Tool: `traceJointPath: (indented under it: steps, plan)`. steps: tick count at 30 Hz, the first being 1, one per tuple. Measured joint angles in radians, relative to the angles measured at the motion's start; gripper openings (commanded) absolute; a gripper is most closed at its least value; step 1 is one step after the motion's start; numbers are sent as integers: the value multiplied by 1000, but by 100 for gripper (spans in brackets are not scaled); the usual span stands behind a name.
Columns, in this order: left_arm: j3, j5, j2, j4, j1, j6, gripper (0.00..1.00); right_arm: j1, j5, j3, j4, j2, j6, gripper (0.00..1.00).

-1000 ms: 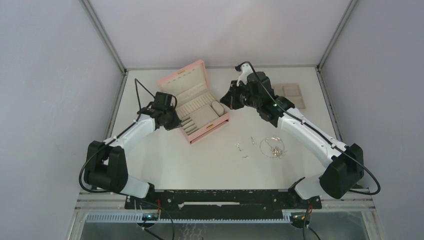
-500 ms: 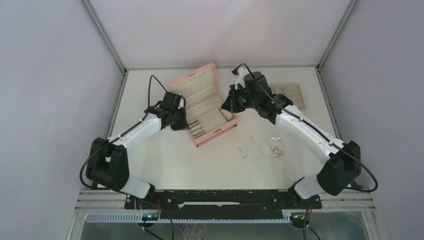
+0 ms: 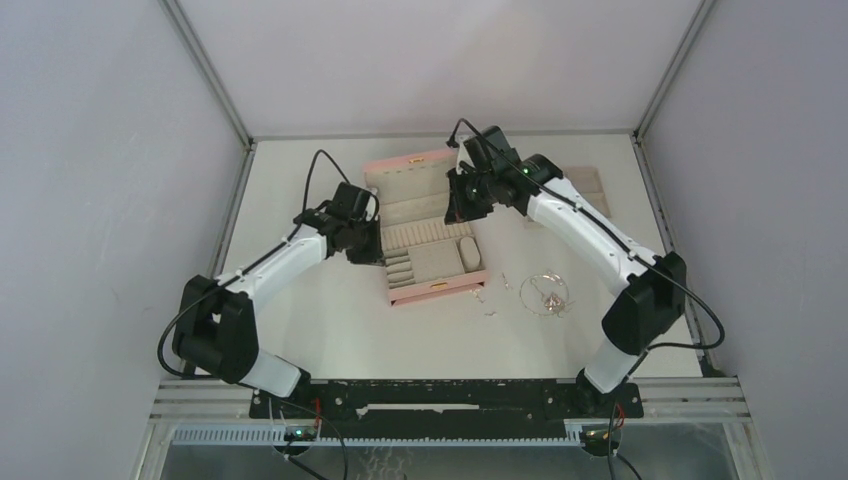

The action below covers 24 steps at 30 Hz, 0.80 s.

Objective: Organize the mixed jewelry
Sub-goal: Adjust the jewelry box at the center of the board, then place the jewelry in the jewelry box.

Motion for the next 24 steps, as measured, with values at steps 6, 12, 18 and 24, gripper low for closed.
traceJointPath:
  steps: [6, 12, 18, 24]
  plan:
    - [73, 3, -1, -31, -4, 3, 26, 6, 51, 191, -220, 143, 32, 0]
    - [95, 5, -24, -33, -5, 14, 28, 17, 89, 237, -365, 203, 126, 0]
    - [90, 9, -50, -35, -5, 49, 28, 41, 129, 220, -401, 206, 232, 0]
    - [31, -13, -159, -29, -5, 66, 28, 50, 124, 168, -399, 206, 340, 0]
